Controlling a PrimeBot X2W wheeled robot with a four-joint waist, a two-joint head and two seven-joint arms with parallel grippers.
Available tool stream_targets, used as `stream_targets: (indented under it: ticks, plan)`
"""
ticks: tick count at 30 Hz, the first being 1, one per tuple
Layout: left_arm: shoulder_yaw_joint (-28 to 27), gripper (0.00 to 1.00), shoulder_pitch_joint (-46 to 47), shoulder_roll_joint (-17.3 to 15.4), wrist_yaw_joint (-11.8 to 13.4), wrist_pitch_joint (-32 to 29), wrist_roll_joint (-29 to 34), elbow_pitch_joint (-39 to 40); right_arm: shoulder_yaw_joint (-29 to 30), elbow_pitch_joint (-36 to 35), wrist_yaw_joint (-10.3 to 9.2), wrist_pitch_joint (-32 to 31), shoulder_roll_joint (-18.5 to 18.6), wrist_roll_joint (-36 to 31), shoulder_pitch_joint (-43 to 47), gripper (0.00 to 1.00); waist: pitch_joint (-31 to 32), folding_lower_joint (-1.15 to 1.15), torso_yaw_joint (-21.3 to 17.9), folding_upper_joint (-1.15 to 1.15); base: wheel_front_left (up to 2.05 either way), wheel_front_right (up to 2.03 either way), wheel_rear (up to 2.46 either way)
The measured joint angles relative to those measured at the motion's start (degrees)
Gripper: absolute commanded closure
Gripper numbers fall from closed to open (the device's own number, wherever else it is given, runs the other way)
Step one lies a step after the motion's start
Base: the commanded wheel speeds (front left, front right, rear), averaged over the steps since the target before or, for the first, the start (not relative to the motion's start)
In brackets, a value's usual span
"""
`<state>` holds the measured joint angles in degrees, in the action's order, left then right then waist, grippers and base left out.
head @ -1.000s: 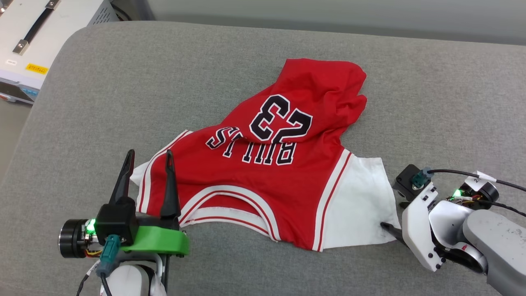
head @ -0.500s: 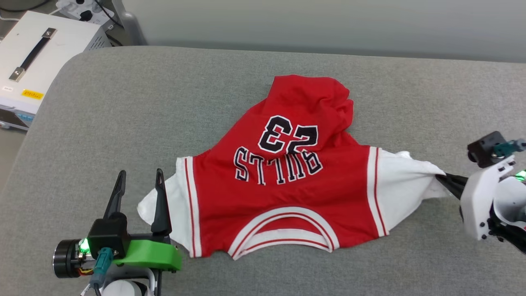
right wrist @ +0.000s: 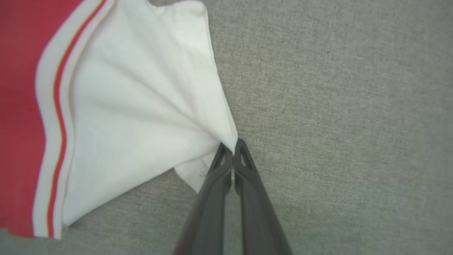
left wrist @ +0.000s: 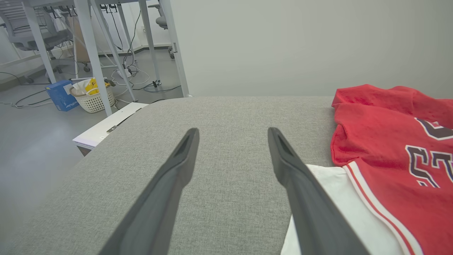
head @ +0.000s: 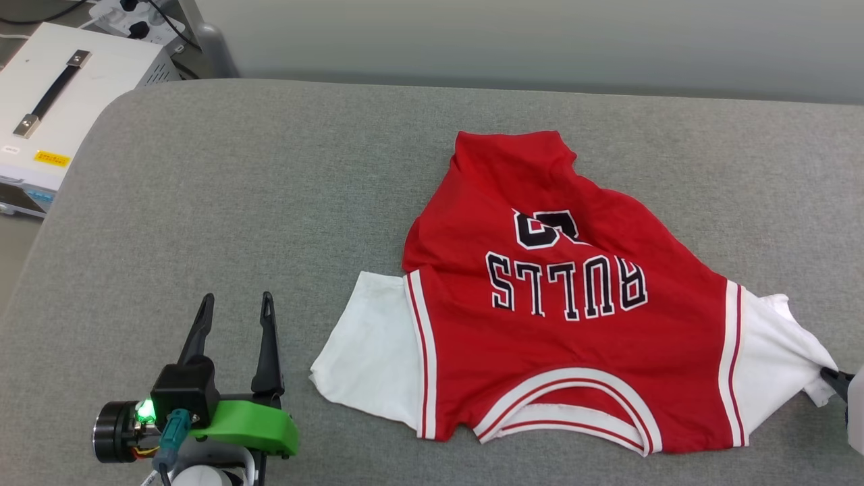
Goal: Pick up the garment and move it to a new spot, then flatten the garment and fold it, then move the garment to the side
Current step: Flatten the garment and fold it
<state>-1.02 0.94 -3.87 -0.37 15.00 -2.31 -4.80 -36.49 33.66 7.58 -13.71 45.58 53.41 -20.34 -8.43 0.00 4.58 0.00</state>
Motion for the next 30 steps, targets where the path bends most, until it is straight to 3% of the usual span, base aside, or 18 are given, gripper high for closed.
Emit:
stream_targets:
  ticks: [1,2,3,10,16,20,26,30]
  plan:
    - [0.0,0.0,0.0,0.0,-0.3,0.0,0.0,-0.3,0.3,0.4,0.0,0.5,-0.3,0.3,0.2,1.0,0.1,0.0,0.1,0.0,0.0,0.0,0.0]
    - [-0.1,0.0,0.0,-0.1,-0.5,0.0,0.0,-0.6,0.6,0.6,0.0,1.3,-0.6,0.8,0.4,0.91,0.2,0.0,0.1,0.0,0.0,0.0,0.0]
    - [-0.1,0.0,0.0,-0.2,-0.8,0.0,0.1,-0.8,1.0,0.6,0.0,2.0,-0.9,1.3,0.4,0.0,0.3,0.0,0.1,0.0,0.0,0.0,0.0]
    - [0.7,0.0,2.1,-4.2,-4.1,0.0,0.7,-2.5,3.8,-0.9,-0.01,11.7,-1.7,-0.9,0.4,0.0,1.9,0.0,0.2,0.0,0.0,0.0,0.0]
    - [5.1,0.0,7.8,-10.3,-6.6,-1.0,-1.2,-7.0,9.0,-3.3,-0.01,19.4,-3.0,-7.3,0.5,0.0,3.2,0.0,0.3,0.0,0.0,0.0,0.0]
    - [13.3,0.0,12.6,-15.5,-6.9,-9.4,-8.5,-7.9,12.1,-5.7,-0.02,20.6,-5.0,-11.1,2.1,0.0,3.5,0.0,-0.1,0.0,0.0,0.0,0.0]
    - [26.8,0.0,18.4,-24.4,-7.0,-31.0,-25.3,-5.5,16.7,-10.0,-0.02,18.7,-7.9,-16.2,5.1,0.0,3.3,0.0,-0.7,0.0,0.0,0.0,0.0]
    - [33.5,0.0,22.0,-29.0,-7.0,-40.7,-32.9,-2.7,19.4,-12.6,-0.02,16.7,-9.3,-18.2,6.5,0.0,2.9,0.0,-1.1,0.0,0.0,0.0,0.0]
